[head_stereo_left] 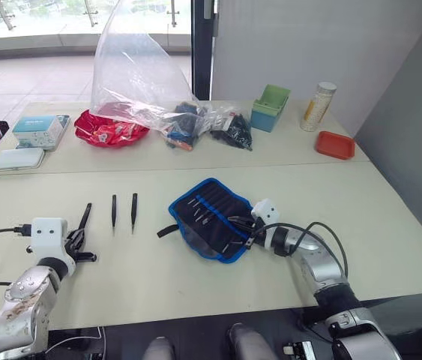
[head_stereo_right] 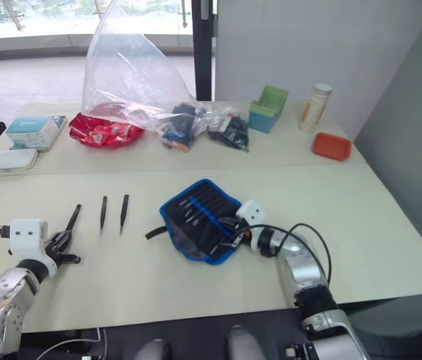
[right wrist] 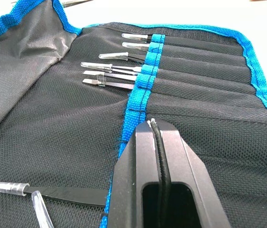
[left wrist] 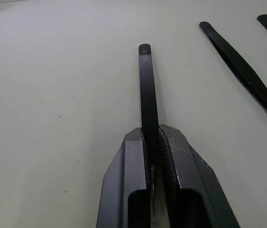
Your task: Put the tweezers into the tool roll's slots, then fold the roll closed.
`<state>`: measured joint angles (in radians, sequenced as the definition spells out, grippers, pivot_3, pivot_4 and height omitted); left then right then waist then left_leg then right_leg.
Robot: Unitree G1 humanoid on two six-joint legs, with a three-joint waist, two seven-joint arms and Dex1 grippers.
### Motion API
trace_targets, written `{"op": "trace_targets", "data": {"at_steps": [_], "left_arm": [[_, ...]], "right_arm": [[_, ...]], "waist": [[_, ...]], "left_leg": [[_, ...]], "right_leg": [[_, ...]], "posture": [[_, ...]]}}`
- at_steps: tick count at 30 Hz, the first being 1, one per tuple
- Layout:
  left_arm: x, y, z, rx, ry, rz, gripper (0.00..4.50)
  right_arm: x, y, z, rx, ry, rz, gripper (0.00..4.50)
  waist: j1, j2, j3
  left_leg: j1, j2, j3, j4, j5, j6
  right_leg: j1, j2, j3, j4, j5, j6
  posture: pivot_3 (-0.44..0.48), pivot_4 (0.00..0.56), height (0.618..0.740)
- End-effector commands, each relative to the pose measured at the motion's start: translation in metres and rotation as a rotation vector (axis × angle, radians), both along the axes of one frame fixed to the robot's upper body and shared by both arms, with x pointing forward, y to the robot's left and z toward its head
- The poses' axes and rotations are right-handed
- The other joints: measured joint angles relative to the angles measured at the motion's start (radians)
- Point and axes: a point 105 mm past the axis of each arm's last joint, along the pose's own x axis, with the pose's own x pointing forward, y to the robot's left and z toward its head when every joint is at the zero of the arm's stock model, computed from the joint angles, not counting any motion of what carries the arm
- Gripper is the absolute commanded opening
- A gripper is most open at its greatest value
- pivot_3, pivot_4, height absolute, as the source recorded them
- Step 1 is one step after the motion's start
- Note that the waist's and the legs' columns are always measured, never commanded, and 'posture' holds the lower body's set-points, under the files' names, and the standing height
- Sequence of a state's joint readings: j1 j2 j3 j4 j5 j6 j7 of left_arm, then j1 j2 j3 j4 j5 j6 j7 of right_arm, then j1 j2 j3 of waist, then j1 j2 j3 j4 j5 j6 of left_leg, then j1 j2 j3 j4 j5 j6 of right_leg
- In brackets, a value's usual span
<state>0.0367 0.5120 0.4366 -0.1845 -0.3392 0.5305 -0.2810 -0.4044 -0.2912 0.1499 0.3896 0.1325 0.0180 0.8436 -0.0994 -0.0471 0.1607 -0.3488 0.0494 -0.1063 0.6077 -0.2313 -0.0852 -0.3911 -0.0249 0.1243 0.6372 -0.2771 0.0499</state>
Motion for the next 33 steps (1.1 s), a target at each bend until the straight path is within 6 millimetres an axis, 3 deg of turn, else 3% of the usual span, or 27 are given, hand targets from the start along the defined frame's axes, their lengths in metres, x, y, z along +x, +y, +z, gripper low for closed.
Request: {"op": "trace_targets", "data": {"at_steps": [1, 6, 9, 16, 21, 29, 33], "left_arm": [[0.014, -0.008, 0.05, 0.04, -0.172, -0.093, 0.01], [0.034, -0.044, 0.091, 0.106, -0.249, -0.315, 0.01], [0.041, -0.096, 0.108, 0.11, -0.242, -0.583, 0.01], [0.027, -0.177, 0.098, 0.075, -0.014, -1.001, 0.01], [0.016, -0.201, 0.078, 0.123, 0.164, -1.119, 0.01], [0.019, -0.226, 0.046, 0.129, 0.303, -1.128, 0.01], [0.02, -0.224, 0.035, 0.181, 0.348, -1.098, 0.01]], "right_arm": [[-0.028, 0.003, -0.059, -0.099, 0.224, 0.036, 0.0], [-0.028, 0.001, -0.059, -0.091, 0.223, 0.014, 0.0], [-0.029, -0.001, -0.059, -0.083, 0.222, -0.004, 0.0], [-0.037, -0.007, -0.059, -0.076, 0.218, -0.041, 0.0], [-0.042, -0.016, -0.05, -0.064, 0.188, -0.072, 0.0], [-0.05, -0.032, -0.039, -0.06, 0.174, -0.081, 0.0], [-0.051, -0.036, -0.041, -0.076, 0.178, -0.082, 0.0]], "waist": [[-0.001, -0.001, 0.0], [-0.002, -0.002, 0.0], [0.0, -0.002, 0.0], [0.001, -0.001, 0.0], [0.005, 0.0, 0.001], [0.041, 0.009, 0.006], [0.05, 0.01, 0.006]], "left_leg": [[0.0, 0.0, 0.0, 0.0, 0.0, 0.0], [-0.003, 0.0, 0.0, 0.0, 0.0, 0.0], [-0.003, 0.0, 0.0, 0.0, 0.0, 0.0], [-0.004, 0.0, 0.0, -0.001, -0.003, 0.005], [-0.006, 0.0, -0.001, -0.001, -0.007, 0.009], [-0.01, -0.002, -0.001, 0.002, -0.012, 0.011], [-0.013, -0.003, -0.001, 0.003, -0.012, 0.012]], "right_leg": [[0.0, 0.0, 0.0, 0.0, 0.0, 0.0], [0.0, 0.0, 0.0, -0.004, 0.002, 0.003], [0.001, 0.0, 0.0, -0.005, 0.002, 0.003], [0.001, 0.001, 0.0, -0.006, 0.002, 0.003], [0.001, 0.0, 0.0, -0.007, 0.0, 0.003], [-0.001, -0.001, -0.001, -0.009, -0.002, 0.001], [-0.002, -0.003, -0.001, -0.01, -0.001, -0.001]], "posture": [[0.0, 0.15, 0.74], [0.0, 0.15, 0.74], [0.0, 0.15, 0.74], [0.0, 0.15, 0.74], [0.0, 0.15, 0.74], [0.0, 0.15, 0.74], [0.0, 0.15, 0.74]]}}
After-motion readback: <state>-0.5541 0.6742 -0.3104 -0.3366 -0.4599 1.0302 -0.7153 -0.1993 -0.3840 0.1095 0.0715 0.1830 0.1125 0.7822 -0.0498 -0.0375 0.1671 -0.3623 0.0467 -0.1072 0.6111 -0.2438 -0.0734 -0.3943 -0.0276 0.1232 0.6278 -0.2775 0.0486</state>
